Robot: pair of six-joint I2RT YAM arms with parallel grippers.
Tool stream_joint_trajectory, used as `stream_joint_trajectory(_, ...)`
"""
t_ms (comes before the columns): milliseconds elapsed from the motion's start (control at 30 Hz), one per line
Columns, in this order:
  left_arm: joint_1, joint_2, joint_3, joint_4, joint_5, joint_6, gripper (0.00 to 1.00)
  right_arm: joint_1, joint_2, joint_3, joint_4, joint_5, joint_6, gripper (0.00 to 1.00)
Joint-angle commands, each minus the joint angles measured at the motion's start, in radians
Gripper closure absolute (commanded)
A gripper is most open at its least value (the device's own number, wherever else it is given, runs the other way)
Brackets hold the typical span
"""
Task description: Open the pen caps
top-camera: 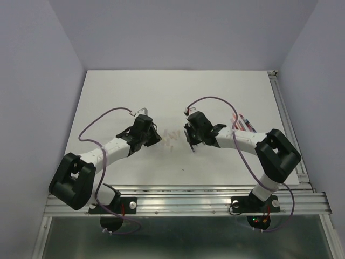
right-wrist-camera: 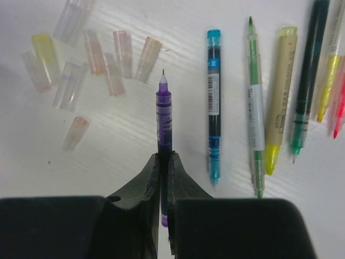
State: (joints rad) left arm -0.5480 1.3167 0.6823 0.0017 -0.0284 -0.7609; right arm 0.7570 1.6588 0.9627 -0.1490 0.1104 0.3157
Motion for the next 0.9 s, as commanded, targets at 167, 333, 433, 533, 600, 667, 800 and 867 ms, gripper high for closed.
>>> stream_joint_trajectory(167, -0.004, 0.079, -0.013, 0.058, 0.022, 0.017, 0.88, -0.042, 0.09, 0.148, -0.035, 0.034, -0.092, 0.98)
stream_joint_trajectory(333, -0.01, 0.111, -0.015, 0.073, 0.065, 0.017, 0.87, -0.048, 0.121, 0.16, -0.034, 0.012, -0.098, 0.93)
stream_joint_trajectory(433, -0.013, 0.128, -0.007, 0.077, 0.07, 0.015, 0.86, -0.05, 0.134, 0.169, -0.037, 0.015, -0.099, 0.9)
stream_joint_trajectory(533, -0.013, 0.144, -0.006, 0.075, 0.068, 0.015, 0.83, -0.051, 0.144, 0.183, -0.052, 0.029, -0.098, 0.87)
stream_joint_trajectory(600, -0.013, 0.15, -0.004, 0.077, 0.073, 0.015, 0.8, -0.051, 0.144, 0.185, -0.055, 0.026, -0.096, 0.81)
stream_joint_trajectory(667, -0.013, 0.153, -0.004, 0.077, 0.079, 0.017, 0.77, -0.051, 0.139, 0.188, -0.064, 0.009, -0.096, 0.77)
stream_joint_trajectory(800, -0.015, 0.164, -0.003, 0.075, 0.081, 0.018, 0.71, -0.051, 0.114, 0.186, -0.06, -0.026, -0.098, 0.67)
stream_joint_trajectory(867, -0.017, 0.165, -0.003, 0.075, 0.081, 0.017, 0.68, -0.051, 0.105, 0.192, -0.07, -0.026, -0.095, 0.62)
